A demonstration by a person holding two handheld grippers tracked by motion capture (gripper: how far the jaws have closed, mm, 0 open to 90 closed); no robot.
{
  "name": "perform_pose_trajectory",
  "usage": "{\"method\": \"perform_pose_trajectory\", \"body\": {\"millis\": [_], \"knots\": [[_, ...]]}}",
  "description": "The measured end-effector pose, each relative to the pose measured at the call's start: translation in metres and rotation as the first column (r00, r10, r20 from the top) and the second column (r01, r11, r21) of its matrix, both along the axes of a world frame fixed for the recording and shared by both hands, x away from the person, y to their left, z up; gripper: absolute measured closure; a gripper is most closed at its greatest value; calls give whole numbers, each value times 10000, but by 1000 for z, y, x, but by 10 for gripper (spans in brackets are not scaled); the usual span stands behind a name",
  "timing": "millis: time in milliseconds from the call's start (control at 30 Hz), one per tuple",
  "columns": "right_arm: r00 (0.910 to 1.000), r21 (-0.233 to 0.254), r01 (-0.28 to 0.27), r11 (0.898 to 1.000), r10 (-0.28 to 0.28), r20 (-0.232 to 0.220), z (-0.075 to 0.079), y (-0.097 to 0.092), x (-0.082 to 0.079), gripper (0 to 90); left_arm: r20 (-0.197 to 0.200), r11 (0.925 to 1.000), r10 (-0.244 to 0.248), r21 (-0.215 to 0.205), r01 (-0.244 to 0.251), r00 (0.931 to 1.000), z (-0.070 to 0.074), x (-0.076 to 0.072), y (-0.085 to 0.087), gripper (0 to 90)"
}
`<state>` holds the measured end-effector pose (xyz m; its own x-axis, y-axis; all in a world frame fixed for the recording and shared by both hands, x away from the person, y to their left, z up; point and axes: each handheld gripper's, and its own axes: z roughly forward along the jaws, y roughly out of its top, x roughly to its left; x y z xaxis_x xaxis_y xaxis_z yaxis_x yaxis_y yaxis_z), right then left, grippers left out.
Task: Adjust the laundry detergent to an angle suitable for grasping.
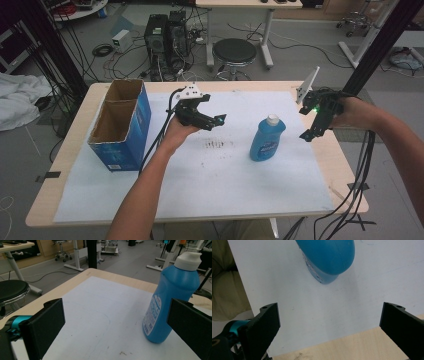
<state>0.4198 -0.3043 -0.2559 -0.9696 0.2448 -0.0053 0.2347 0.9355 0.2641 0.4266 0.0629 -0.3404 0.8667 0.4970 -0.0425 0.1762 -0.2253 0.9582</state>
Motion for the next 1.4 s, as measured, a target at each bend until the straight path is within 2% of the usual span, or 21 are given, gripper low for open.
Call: {"method": "perform_pose_trajectory", "body": {"millis": [300,767,933,1033,1400], "knots": [[10000,-31,-2,10000,2,-8,0,0,0,20,86,9990,-36,-448,40,10000,-16,-19,-13,18],[10000,-20,10,10000,-10,7,0,0,-1,20,190,9969,-526,-578,536,9984,-32,-38,-29,18],[10000,-15,-30,10000,31,14,1,1,-2,20,40,9955,-689,-647,690,9976,-39,-46,-39,18],[10000,-11,-25,10000,25,57,1,1,-2,20,112,9949,-725,-690,731,9973,-42,-51,-46,18],[10000,-42,-46,10000,46,27,1,3,-3,20,9,9940,-725,-817,723,9974,-49,-52,-64,18]]}}
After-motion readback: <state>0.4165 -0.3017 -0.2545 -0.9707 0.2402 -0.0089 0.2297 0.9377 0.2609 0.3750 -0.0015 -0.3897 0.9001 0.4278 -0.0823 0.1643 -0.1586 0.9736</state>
